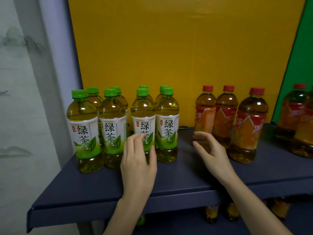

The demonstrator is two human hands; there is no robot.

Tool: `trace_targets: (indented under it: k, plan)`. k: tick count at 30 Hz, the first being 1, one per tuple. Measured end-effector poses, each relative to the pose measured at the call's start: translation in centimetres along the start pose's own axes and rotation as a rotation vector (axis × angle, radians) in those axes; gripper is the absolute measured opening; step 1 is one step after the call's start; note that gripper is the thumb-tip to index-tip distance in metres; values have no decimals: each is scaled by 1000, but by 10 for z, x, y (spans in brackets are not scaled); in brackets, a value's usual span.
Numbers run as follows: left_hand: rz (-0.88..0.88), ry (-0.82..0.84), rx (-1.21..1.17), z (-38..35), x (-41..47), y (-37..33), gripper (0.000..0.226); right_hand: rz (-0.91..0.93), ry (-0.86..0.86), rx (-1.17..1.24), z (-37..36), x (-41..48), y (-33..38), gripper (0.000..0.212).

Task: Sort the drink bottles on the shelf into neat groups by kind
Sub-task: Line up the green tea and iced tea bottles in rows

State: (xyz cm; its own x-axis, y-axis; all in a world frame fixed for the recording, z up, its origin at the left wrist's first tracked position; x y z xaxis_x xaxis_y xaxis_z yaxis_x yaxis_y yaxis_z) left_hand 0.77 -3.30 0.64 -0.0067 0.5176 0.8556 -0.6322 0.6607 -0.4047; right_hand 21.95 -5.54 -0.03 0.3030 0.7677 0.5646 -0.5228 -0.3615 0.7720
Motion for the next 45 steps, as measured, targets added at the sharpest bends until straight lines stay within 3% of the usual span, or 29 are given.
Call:
trace_targets:
  k: [3,7,14,17,20,23,28,33,36,42,45]
  plan:
    - [-86,106,-110,-17,0,-24,23,-11,-64,-57,27,-4,-8,33]
    - [-50,324,-254,-58,8,-56,26,-44,-89,-164,49,-3,-23,56]
    - [213,671,-205,-149,37,-90,96,-30,-24,-148,52,17,-42,75]
    - [371,654,-310,-182,45,-93,104,-39,-60,-97,60,34,-53,76]
    - [475,546,-362,-201,45,-92,87,-82,-56,-20,69,51,-65,72]
    - [486,434,-321,-209,43,-89,73,-137,11,32,73,65,-75,74]
    - [434,396,-298,-216,39,-87,66,-180,64,94,79,81,-86,80]
    - [471,483,-298,-228,32,-90,82,-180,101,88,87,89,-93,83]
    - [438,565,-375,-231,29,-86,78,-194,106,94,93,95,-101,84]
    - [431,486,-327,-227,35,-76,80,-204,93,129,100,101,-111,84]
    - [496,566,-410,-239,34,-74,85,-208,95,133,100,102,-114,83]
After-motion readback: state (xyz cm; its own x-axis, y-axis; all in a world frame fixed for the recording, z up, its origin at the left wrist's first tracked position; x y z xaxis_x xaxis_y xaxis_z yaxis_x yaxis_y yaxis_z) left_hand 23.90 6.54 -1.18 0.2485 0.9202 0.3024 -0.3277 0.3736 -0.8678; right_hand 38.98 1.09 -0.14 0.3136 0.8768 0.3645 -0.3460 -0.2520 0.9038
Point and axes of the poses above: each hand's wrist, its own x-axis towards the middle knuckle, its own z-axis out of the back of the hand, y = z × x, the point moved 5 cm from there along x, towards the middle knuckle, and after that the axes turned 3 degrees about x, right-handed, at the moved point
